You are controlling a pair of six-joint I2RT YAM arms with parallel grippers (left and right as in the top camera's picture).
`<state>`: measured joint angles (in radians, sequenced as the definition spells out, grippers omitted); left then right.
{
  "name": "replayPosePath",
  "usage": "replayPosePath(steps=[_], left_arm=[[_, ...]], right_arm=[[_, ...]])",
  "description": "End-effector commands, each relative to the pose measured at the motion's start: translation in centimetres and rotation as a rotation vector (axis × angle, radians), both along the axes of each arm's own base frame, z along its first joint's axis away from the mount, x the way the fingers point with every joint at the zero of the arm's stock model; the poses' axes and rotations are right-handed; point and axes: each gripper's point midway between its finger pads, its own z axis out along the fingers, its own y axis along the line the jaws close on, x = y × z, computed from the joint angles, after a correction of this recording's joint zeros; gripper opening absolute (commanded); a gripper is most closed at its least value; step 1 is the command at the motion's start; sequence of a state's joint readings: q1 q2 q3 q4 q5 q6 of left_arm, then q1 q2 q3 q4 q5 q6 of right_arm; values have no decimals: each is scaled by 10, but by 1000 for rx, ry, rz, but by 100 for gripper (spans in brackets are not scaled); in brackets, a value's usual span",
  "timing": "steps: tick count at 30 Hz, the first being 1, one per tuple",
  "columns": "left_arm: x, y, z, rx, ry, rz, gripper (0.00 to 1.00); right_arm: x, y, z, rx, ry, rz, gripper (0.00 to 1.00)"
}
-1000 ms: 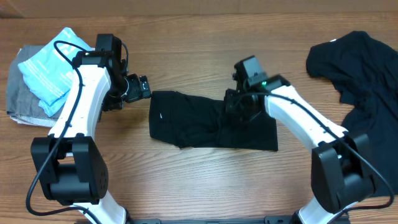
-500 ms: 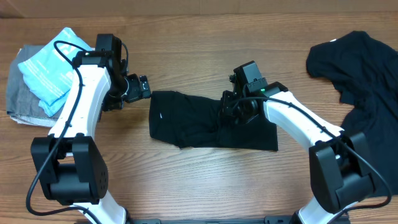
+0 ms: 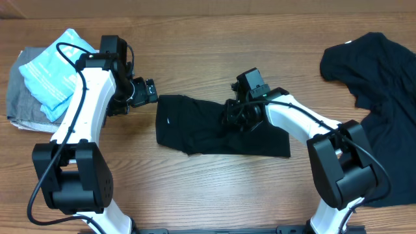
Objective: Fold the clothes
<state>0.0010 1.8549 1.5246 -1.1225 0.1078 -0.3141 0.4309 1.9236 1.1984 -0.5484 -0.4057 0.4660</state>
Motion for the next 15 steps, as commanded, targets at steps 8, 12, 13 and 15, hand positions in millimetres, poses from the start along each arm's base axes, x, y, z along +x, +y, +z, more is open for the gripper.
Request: replayPosePath(steps=[8,12,13,15], left_arm=[[-1,4,9,8,-25,3,100],[-1,4,9,8,-25,4,100],[-1,4,9,8,-25,4,100],[-1,4,9,8,-25,3,100]], right_arm=[[10,-7,104,126,-69,84,47],[-12,-18,111,104,6,75,33],[-18,-20,109,94,39,72,14],[-30,-24,102,73,101,64,4]])
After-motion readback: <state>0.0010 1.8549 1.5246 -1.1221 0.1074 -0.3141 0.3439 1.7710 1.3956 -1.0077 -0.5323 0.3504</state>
